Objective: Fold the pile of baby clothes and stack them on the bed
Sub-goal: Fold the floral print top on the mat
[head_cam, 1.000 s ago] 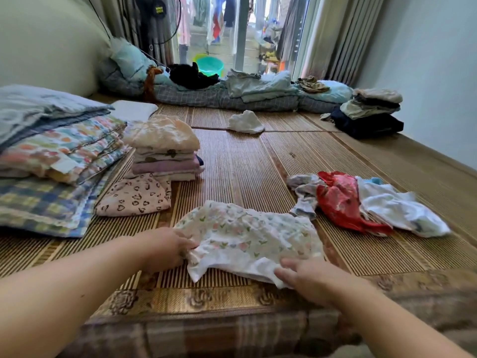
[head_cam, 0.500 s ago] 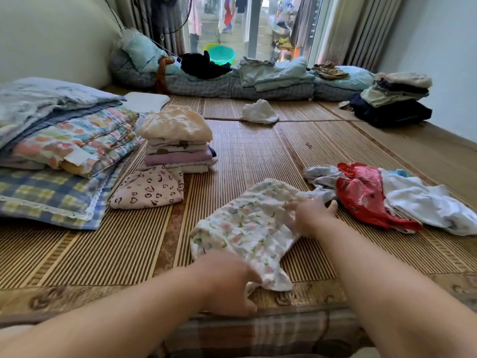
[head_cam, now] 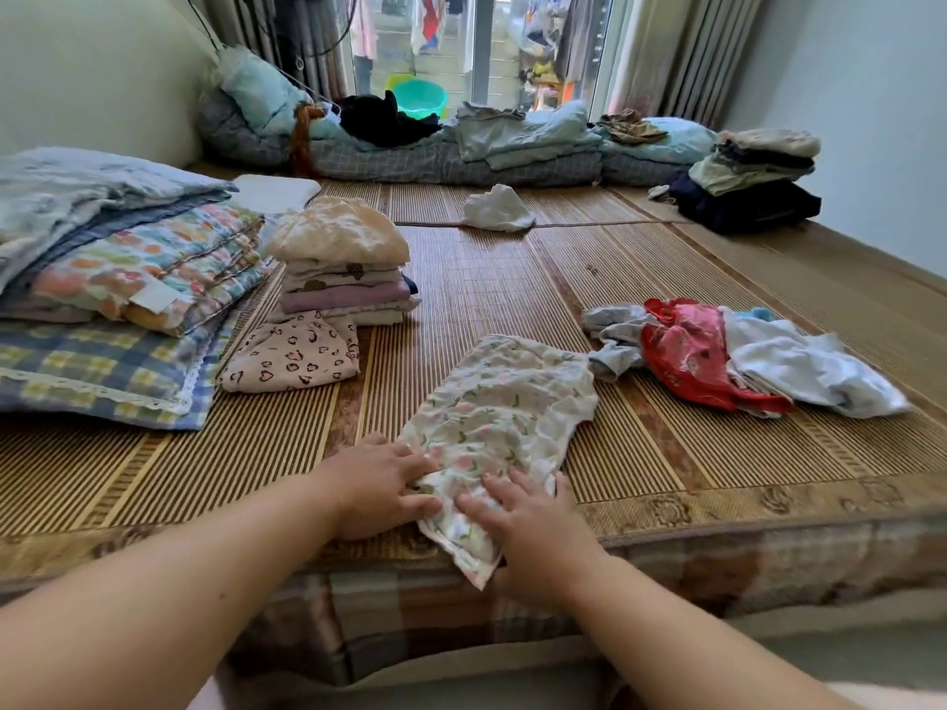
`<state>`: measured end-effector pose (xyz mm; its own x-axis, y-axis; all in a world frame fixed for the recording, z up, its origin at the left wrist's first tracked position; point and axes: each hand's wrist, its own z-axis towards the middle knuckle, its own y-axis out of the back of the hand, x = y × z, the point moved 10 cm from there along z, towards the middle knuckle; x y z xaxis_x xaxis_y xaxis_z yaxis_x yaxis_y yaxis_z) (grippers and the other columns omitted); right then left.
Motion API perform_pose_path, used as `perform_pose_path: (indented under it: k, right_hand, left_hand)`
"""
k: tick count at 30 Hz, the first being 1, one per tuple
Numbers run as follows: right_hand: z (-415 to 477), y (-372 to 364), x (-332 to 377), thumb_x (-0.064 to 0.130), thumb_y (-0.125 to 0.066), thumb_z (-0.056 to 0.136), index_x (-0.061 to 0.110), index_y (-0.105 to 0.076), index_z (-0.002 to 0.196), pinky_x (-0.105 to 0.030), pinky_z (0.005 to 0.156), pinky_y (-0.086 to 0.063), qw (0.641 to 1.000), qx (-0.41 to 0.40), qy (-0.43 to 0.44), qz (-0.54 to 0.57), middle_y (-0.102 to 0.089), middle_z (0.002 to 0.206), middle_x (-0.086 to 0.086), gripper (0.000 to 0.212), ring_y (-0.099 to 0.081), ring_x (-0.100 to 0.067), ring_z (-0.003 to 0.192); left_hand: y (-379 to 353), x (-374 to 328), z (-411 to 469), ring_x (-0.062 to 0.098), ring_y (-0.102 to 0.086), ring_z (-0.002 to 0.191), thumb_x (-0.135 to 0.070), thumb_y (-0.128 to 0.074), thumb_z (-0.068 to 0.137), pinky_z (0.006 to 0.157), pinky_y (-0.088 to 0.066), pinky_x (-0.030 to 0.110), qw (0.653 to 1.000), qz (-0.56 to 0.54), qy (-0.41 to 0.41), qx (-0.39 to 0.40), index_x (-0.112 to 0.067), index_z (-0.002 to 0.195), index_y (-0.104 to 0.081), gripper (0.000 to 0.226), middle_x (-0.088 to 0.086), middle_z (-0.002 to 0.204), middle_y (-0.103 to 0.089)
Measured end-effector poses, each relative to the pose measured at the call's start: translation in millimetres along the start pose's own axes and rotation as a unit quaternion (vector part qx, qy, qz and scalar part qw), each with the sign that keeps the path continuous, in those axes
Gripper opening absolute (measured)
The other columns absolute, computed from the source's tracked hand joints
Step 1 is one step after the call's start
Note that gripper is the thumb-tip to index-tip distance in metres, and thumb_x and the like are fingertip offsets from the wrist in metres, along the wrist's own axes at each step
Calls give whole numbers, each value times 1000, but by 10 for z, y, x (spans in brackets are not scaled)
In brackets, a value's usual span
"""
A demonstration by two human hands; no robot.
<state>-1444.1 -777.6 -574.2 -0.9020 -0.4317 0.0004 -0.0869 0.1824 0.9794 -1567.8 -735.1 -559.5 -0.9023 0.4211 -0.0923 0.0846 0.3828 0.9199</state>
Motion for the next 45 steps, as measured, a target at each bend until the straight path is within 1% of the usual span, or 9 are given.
perform_pose_path:
  k: [7, 12, 15, 20, 25, 30, 34, 41, 45]
  right_hand:
    - [-446, 17, -382, 32, -48, 97, 52, -41, 136, -53, 117, -3, 988, 45, 24, 145, -19, 157, 19, 44, -2, -4, 146]
    - [-740, 75, -692, 49, -62, 85, 38, -69, 112, -44, 102, -46, 879, 9, -63, 473, -68, 119, 9, 30, -61, -13, 113]
    - [-813, 329, -766, 37, -64, 88, 25, -74, 98, -35, 90, -51, 838, -16, -66, 542, -74, 99, 6, 19, -69, -10, 95]
    - [-662, 801, -1076, 23, -55, 95, 8, -70, 95, -20, 58, -52, 782, -94, -101, 608, -74, 74, 2, 21, -70, -12, 69]
    - [-56, 937, -1568, 40, -58, 92, 11, -68, 100, -48, 95, -50, 771, -169, -181, 586, -70, 109, -14, 31, -64, -33, 105]
    - [413, 700, -1936, 36, -63, 89, 9, -60, 119, -31, 84, -46, 848, -129, -267, 439, -63, 115, -5, 41, -60, -23, 101]
    - [421, 502, -1962, 50, -61, 86, 25, -46, 140, -36, 99, -44, 860, -103, -290, 408, -53, 138, -2, 62, -53, -24, 121]
    - [500, 206, -1391, 51, -71, 77, 24, -45, 136, -29, 86, -46, 854, -64, -263, 443, -61, 125, 3, 69, -59, -18, 109]
    - [396, 339, -1349, 29, -76, 78, 24, -39, 135, -28, 74, -44, 863, -114, -278, 407, -61, 113, 3, 68, -54, -12, 89]
  left_hand:
    - [-107, -396, -441, 7, -31, 130, -82, -47, 69, 110, -31, 32, 998, 15, -61, 1, -42, 145, -28, 88, -17, 141, -43]
    - [3, -599, -448, 8, -40, 106, -41, -53, 88, 95, -40, 27, 987, 53, -96, -116, -49, 125, -47, 39, -22, 116, -54]
    - [169, -667, -458, 4, -40, 96, -42, -56, 85, 85, -41, 24, 983, -53, -114, -135, -39, 74, -59, 11, -23, 93, -55]
    - [505, -528, -293, 4, -56, 58, -8, -54, 90, 55, -48, 18, 885, -456, -81, -45, -9, 70, -57, 20, 1, 75, -62]
    - [694, -123, 389, 25, -66, 80, -7, -56, 90, 76, -58, 38, 787, -612, 40, -63, 1, 98, -60, 12, 13, 94, -65]
    - [479, 146, 860, 24, -68, 85, -25, -61, 91, 74, -59, 39, 851, -479, 180, -118, -8, 100, -63, 19, 9, 96, -67]
    - [339, 321, 997, 26, -62, 92, -61, -57, 82, 72, -56, 37, 868, -420, 228, -137, -21, 137, -36, 71, 10, 116, -57]
    - [259, -17, 925, 26, -63, 105, -32, -66, 87, 80, -58, 32, 846, -514, 89, -105, -41, 150, 5, 95, 4, 155, -28]
    - [323, -234, 741, 17, -62, 94, -18, -61, 91, 81, -56, 28, 853, -519, 4, -59, -49, 147, -15, 79, 1, 156, -25]
